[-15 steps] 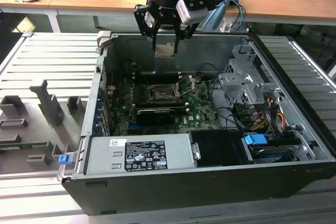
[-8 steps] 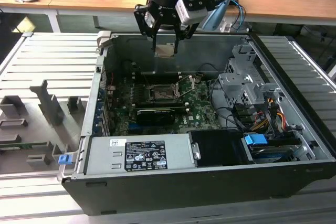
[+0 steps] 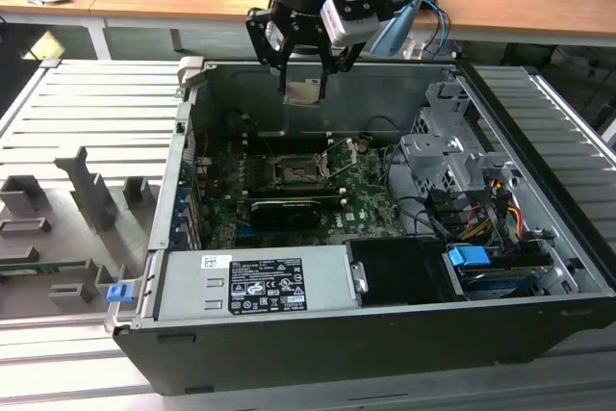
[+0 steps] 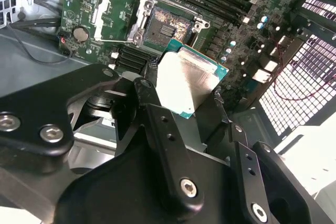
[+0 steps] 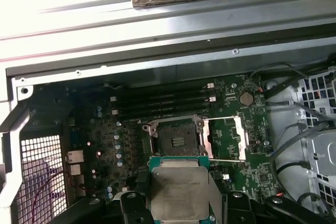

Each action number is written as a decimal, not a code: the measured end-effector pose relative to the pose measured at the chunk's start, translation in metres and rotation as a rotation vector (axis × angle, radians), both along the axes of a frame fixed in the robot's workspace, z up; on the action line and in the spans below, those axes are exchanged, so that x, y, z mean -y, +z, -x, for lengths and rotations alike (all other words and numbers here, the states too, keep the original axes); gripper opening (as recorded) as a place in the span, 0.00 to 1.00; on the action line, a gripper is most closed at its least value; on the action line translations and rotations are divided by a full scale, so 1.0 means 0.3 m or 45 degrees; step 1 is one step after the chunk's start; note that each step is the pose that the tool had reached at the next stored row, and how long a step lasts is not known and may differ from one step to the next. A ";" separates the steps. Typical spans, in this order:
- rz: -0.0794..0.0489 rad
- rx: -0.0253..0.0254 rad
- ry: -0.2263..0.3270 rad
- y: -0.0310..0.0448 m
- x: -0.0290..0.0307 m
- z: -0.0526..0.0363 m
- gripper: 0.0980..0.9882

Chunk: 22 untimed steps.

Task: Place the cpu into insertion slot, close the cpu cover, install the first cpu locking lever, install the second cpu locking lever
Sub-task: 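Place the cpu into insertion slot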

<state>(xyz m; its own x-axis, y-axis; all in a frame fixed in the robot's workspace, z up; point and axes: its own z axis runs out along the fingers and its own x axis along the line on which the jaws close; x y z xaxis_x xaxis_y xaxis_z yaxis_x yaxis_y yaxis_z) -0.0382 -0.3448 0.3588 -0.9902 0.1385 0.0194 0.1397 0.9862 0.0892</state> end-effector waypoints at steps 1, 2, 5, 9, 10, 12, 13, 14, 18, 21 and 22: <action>0.000 0.0000 -0.002 0.000 0.000 0.000 0.49; 0.000 0.0000 -0.006 0.000 0.000 0.000 0.49; 0.000 0.0000 -0.013 -0.001 0.000 0.000 0.49; 0.000 0.0000 -0.024 -0.001 0.000 0.000 0.49; 0.000 0.0000 -0.030 -0.001 0.000 0.000 0.49; 0.000 0.0000 -0.039 -0.002 0.000 0.000 0.49; 0.000 0.0000 -0.044 -0.002 0.000 0.000 0.49; 0.000 0.0000 -0.046 -0.002 0.000 0.000 0.49; 0.000 0.0000 -0.061 -0.003 0.000 0.000 0.49; 0.000 0.0002 -0.082 -0.004 0.000 0.000 0.49; 0.001 0.0001 -0.092 -0.004 0.000 0.000 0.49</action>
